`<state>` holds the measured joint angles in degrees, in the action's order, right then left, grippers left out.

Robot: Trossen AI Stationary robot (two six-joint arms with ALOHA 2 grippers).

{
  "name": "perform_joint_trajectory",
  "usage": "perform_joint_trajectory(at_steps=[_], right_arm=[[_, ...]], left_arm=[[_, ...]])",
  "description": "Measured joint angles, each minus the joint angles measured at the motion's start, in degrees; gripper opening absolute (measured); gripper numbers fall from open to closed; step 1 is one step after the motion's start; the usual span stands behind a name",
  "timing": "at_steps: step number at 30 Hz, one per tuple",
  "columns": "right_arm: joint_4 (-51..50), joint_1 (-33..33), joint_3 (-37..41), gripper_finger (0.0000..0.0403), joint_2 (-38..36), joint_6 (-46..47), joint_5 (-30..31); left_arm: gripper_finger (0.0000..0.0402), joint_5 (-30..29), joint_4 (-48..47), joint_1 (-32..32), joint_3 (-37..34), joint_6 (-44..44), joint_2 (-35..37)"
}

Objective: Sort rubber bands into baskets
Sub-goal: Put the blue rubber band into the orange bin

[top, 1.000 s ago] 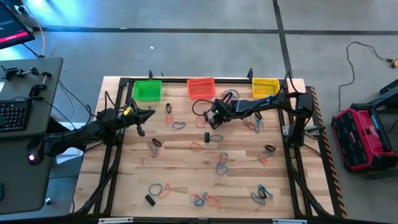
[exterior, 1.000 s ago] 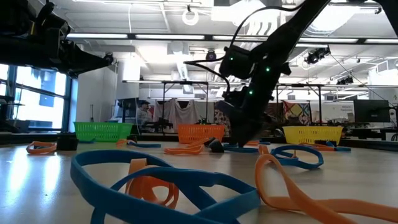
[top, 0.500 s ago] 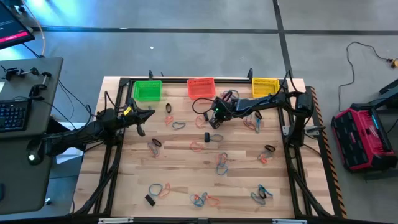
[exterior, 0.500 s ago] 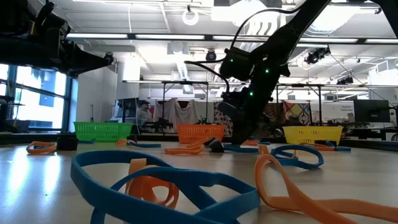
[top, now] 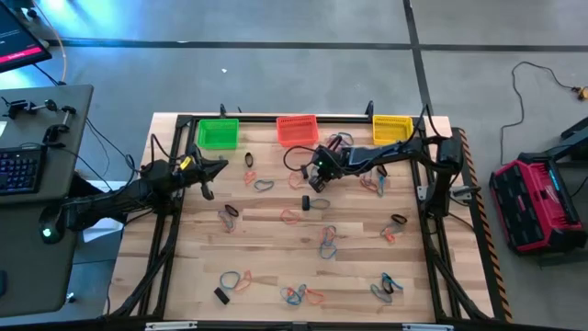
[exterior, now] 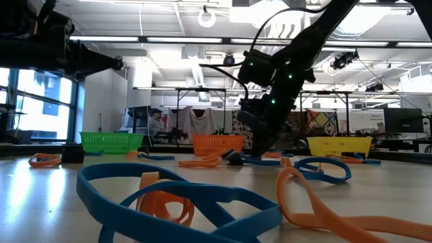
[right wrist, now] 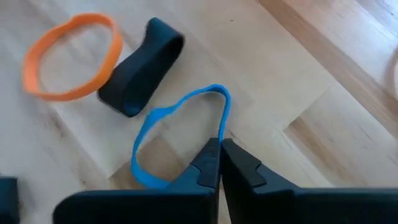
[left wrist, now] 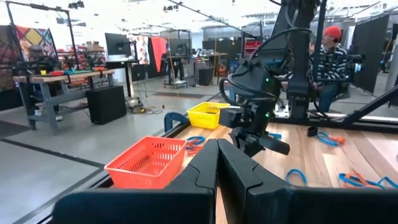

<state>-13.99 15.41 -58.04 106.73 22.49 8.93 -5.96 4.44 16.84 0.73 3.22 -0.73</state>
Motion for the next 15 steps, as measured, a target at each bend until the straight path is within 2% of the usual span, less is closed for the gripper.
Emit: perform_joint_trajectory(at_steps=[6,11,15], right_arm=[[-0.1,-0.1,0.1,0.0,-2.3,-0.5,0.9],[1.2,-0.1,0.1,0.0,-3.1,-1.0,1.9],[7.3,0.5,0.0,0.0,-3.1,-2.0,3.1]], left_arm=[[0.0,1.2,0.0,0.0,0.0,3.3,0.0],[0.0,1.2,-0.1,0.0,0.0,0.6,0.0],[0.0,1.4,0.1,0.0,0.0,-1.4,0.0]])
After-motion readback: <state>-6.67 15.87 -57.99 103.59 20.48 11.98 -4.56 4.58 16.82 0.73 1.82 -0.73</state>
